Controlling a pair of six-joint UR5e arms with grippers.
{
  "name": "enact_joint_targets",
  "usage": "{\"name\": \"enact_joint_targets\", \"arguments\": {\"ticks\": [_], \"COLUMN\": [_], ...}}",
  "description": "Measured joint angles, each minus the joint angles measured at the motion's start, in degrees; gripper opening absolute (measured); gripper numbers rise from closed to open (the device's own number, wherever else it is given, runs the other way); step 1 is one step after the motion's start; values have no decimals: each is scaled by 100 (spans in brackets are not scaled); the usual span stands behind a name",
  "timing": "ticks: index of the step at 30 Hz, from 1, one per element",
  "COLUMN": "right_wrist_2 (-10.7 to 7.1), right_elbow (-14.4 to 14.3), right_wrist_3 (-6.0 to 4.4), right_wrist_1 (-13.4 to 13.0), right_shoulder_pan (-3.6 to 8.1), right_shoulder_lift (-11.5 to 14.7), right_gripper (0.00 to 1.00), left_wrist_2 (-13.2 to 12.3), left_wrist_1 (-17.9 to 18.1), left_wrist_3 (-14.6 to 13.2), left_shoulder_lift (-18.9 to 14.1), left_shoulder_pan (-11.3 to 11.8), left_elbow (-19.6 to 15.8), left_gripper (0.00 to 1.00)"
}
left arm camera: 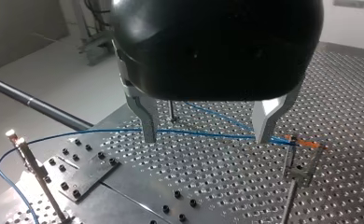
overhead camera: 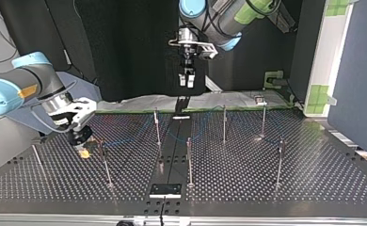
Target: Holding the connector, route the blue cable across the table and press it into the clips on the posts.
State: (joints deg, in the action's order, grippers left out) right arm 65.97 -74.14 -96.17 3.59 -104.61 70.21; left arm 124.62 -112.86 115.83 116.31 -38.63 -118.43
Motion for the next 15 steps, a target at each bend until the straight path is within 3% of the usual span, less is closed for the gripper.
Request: {"name": "enact_joint_targets", "arguments": {"ticks": [6,15], "right_wrist_2": [4,8], "right_elbow": [0,0], "right_wrist_3": [4,16], "right_wrist_1": [0,2], "right_shoulder_pan": [0,3], "right_shoulder_lift": [-13,-28], "right_gripper": [0,0], "left_wrist_2": [-340,-889], "left_wrist_1": [234,-183], "left_wrist_3": [136,346], "left_shoulder_lift": [0,-1], "left_shoulder_pan": [28,30], "left_elbow": [-365,-921], "left_gripper": [99,99]}}
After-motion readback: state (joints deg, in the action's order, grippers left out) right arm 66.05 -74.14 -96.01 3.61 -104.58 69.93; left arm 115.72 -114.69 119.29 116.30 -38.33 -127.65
